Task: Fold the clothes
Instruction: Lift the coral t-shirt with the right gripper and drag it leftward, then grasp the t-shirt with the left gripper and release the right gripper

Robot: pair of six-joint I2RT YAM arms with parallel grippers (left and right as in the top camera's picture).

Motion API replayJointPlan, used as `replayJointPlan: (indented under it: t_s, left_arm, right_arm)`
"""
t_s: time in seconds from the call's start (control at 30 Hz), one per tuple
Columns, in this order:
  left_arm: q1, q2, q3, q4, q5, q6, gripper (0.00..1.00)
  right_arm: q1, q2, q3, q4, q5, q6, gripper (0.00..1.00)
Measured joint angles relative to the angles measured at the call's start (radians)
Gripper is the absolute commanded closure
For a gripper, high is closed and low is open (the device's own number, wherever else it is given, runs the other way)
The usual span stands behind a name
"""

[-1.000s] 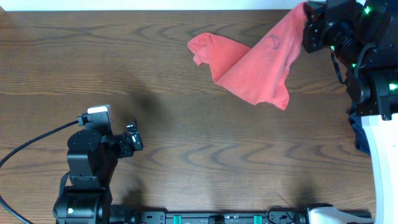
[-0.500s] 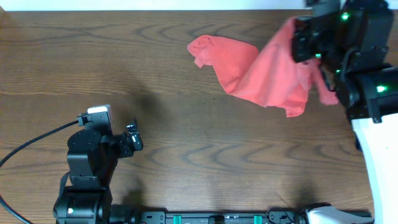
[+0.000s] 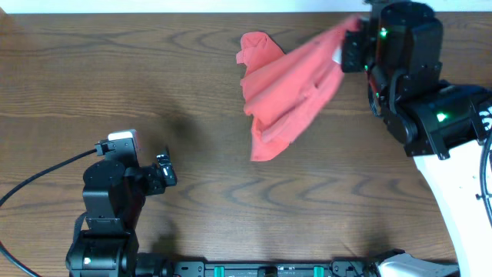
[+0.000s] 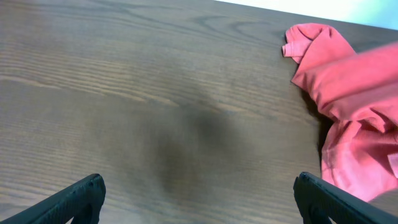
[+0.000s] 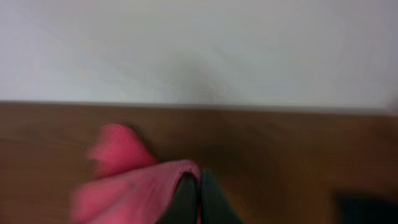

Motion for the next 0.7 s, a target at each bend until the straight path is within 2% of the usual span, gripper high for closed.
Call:
replayJointPlan:
  t_s: [0.1, 0.23, 0.5, 0.7]
  left_arm:
    - [0.0, 0.0, 0.0, 0.0, 0.0, 0.0, 0.02]
    - [0.0, 0.0, 0.0, 0.0, 0.0, 0.0, 0.02]
    - [0.0, 0.0, 0.0, 0.0, 0.0, 0.0, 0.02]
    - [0.0, 0.0, 0.0, 0.0, 0.0, 0.0, 0.02]
  right_arm:
    - [-0.019, 0.027, 0.0, -0.103, 0.111, 0.019, 0.99]
    - [-0.029, 0.067, 0.0, -0.156, 0.102, 0.019, 0.99]
    - [0.003, 0.114, 0.0, -0.073, -0.171, 0.006, 0.99]
    - [0.135, 0.123, 0.0, 0.074, -0.341, 0.0, 0.99]
